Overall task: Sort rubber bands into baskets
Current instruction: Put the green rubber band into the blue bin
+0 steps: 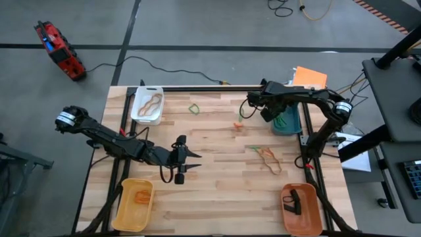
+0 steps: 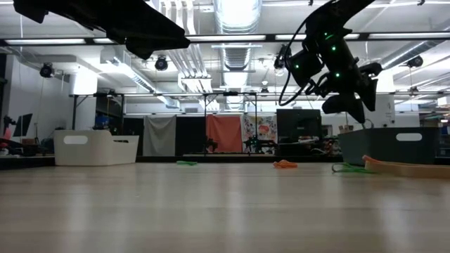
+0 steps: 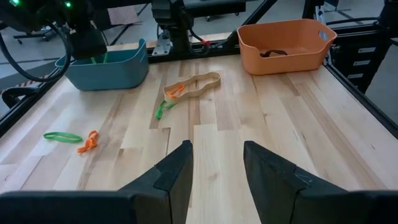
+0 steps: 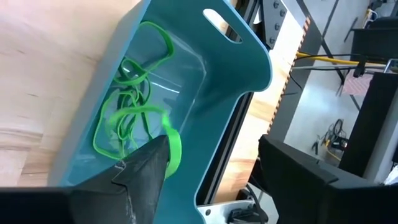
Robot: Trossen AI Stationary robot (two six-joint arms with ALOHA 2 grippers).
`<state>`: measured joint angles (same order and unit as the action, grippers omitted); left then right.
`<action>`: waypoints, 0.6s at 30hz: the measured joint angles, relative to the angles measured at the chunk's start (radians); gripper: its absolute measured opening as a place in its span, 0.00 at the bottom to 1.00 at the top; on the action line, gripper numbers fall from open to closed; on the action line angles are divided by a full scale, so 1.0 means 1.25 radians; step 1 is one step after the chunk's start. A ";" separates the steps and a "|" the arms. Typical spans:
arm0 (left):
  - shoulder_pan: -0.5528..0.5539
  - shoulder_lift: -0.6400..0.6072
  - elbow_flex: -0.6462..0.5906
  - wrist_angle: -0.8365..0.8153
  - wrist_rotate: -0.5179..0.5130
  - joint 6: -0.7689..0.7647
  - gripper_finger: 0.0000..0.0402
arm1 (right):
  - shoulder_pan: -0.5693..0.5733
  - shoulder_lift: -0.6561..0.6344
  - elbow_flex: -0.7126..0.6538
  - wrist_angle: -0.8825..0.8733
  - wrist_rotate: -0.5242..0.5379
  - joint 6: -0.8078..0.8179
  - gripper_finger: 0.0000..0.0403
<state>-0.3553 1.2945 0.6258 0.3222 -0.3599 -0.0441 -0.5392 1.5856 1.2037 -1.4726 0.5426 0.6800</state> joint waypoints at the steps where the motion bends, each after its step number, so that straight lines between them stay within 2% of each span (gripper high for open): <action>1: 0.000 0.000 0.000 0.000 0.000 0.000 0.32 | 0.000 0.000 0.000 0.002 0.000 0.000 0.60; 9: 0.000 0.000 0.000 0.000 0.000 0.000 0.32 | 0.000 0.000 0.000 0.037 -0.002 0.014 0.63; 18: 0.000 0.000 0.000 0.000 0.000 0.000 0.32 | 0.004 0.000 -0.002 0.036 -0.003 0.093 0.64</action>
<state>-0.3553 1.2945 0.6258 0.3218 -0.3595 -0.0439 -0.5342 1.5856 1.2012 -1.4276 0.5391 0.7965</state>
